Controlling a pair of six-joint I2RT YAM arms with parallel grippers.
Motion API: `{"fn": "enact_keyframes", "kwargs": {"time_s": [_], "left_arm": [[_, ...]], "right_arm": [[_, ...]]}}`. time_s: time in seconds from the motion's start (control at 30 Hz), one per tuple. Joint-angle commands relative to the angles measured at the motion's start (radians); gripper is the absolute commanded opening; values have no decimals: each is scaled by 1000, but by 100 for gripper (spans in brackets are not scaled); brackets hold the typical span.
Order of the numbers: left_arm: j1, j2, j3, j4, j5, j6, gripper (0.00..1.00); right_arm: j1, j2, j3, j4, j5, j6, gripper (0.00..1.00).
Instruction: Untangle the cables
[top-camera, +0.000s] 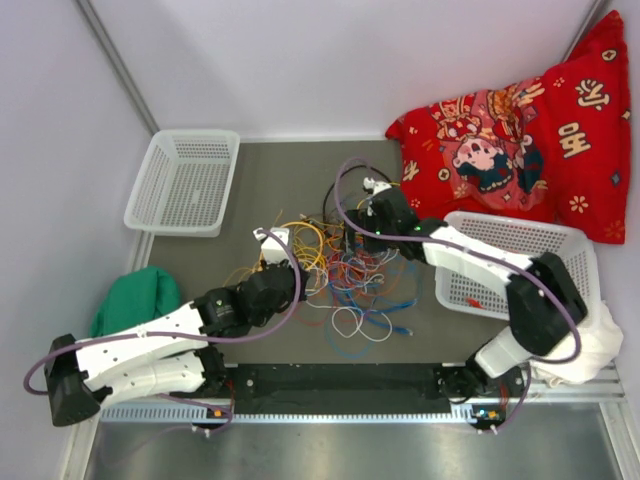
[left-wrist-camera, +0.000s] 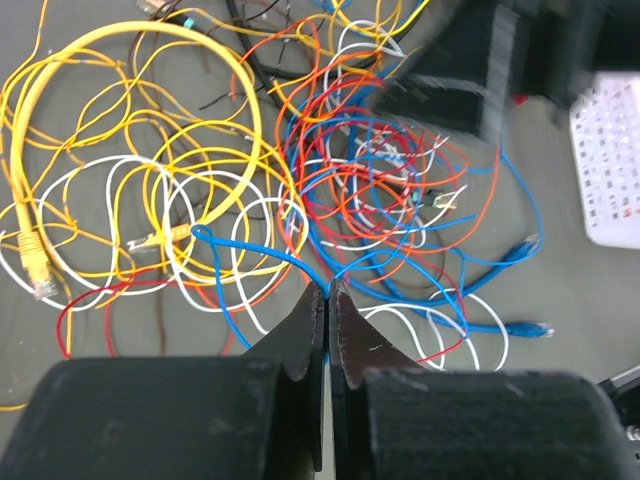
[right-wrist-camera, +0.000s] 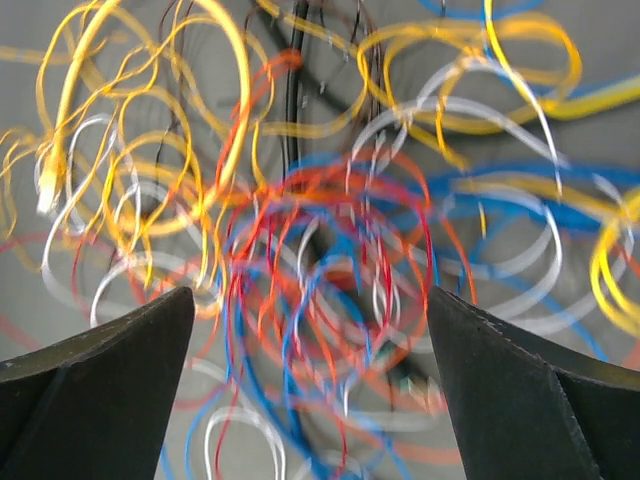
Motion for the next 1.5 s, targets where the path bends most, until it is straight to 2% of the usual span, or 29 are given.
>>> {"fn": "enact_keyframes", "kwargs": {"time_s": [0.0,0.27,0.3,0.4,0.47,0.53,0.57,0.6,0.63,0.67,0.7,0.8,1.0,1.17,1.3,1.47], "left_arm": [[4,-8,34,-41,-30,3,0],[4,-19,8,-38,-52,-11,0],[4,-13,8,-38,-52,-9,0],[4,2,17,-37,-56,-5,0],[4,8,26,-38,-61,-5,2],[5,13,32,-38,-66,-3,7],[5,13,40,-40,-66,6,25],[4,7,46,-41,-61,15,42],[5,5,52,-47,-66,31,58],[4,2,74,-55,-73,32,67],[4,-10,85,-66,-85,35,84],[5,-44,129,-86,-145,67,96],[11,-125,189,-21,-216,161,98],[11,-169,187,112,-216,264,98],[13,-174,189,176,-187,304,98],[13,-203,160,270,-150,333,98]], "right_arm": [[6,154,130,68,33,-21,95],[16,286,164,6,74,-20,81],[19,290,159,2,87,-18,70],[49,284,124,18,119,-9,50],[60,306,133,-7,101,-9,44],[81,323,142,-23,94,-18,31],[86,320,148,-29,96,-24,24],[88,312,149,-37,99,-24,7],[88,277,146,-41,105,-23,0],[88,254,152,-46,110,-38,0],[88,223,159,-70,119,-46,0],[89,97,231,-122,157,-90,0],[88,-108,455,-279,191,-145,0],[91,-186,602,-394,162,-144,0],[92,-262,601,-409,111,-112,0],[101,-368,503,-393,47,-75,0]]}}
